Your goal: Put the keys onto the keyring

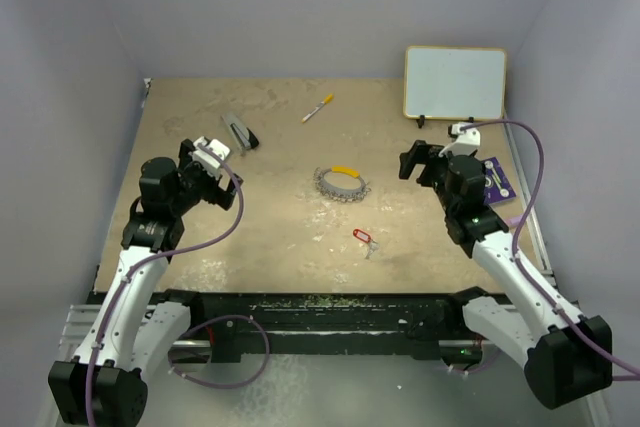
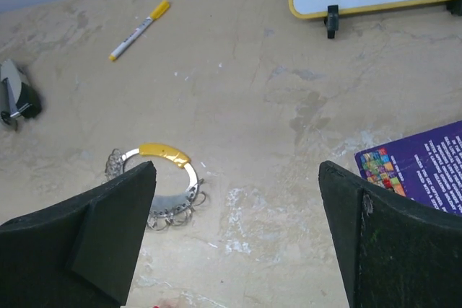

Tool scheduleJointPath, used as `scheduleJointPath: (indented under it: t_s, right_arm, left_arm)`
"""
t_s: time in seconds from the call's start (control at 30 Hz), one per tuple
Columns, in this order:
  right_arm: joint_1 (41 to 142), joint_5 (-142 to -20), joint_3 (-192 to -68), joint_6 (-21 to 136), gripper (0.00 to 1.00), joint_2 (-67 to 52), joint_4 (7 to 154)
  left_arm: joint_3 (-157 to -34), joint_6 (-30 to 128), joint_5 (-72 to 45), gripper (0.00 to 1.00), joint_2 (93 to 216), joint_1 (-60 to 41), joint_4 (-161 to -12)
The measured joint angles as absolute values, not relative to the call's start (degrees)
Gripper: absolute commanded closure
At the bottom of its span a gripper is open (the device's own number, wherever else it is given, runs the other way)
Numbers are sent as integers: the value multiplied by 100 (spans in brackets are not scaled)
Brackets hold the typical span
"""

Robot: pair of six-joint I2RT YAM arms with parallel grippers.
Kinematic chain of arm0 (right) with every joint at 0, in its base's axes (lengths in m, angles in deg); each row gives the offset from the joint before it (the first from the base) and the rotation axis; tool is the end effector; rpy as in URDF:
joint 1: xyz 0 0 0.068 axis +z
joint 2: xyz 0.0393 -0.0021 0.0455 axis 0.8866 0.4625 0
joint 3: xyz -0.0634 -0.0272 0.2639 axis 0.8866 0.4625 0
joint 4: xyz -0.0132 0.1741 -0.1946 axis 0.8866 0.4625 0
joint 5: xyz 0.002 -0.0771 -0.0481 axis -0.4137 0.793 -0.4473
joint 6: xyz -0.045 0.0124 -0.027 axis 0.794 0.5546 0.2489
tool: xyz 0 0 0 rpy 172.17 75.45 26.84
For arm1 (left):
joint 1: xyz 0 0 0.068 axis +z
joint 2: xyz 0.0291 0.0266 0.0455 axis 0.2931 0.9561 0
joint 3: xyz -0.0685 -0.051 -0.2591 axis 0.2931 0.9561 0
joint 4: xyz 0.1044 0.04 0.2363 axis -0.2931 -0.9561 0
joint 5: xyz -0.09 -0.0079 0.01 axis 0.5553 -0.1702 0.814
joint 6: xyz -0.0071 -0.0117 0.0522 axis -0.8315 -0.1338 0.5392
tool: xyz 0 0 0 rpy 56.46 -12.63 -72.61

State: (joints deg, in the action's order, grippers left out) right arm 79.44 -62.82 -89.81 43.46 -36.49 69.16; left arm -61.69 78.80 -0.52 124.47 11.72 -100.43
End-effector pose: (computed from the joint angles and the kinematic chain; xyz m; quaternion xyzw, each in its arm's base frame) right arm 0.2114 0.0575 0.2964 0.0904 0.7387 0.1488 0.6512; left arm 0.1849 -0.0302 0.2971 0.2715 0.7588 -0.0825 0.5863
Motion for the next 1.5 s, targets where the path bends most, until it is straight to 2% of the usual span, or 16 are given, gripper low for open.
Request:
scheduleJointPath:
  t_s: [0.4, 0.5, 0.6, 0.73, 0.97, 1.13, 1.5]
  right_arm:
    - [7944, -6153, -9167, 4213, 0, -3166, 7071]
    - [7944, -6385, -9174, 4060, 13, -2880, 6835]
    - [7944, -6719, -9460, 3964, 28, -2097, 6948]
    - [7955, -6924, -10151, 3896, 36, -961, 7375]
    - [7968, -7482, -10538, 3358, 56, -156, 7711]
    - [7993, -7904, -10918, 3009, 56, 508, 7904]
    - [8255, -8092, -11351, 2596, 57, 1103, 8177]
  left_arm:
    - [-6171, 7871, 272, 2, 12425, 1170, -10121]
    - [-6195, 7858, 421, 2, 12428, 1165, -10228]
    - [-6287, 7852, 504, 2, 12428, 1150, -10298]
    - [-6510, 7808, 626, 2, 12493, 1032, -10285]
    - [-6719, 7561, 845, 2, 12729, 632, -9791]
    - [-6698, 7513, 748, 2, 12688, 601, -9643]
    - [-6437, 7515, 633, 2, 12430, 512, -9544]
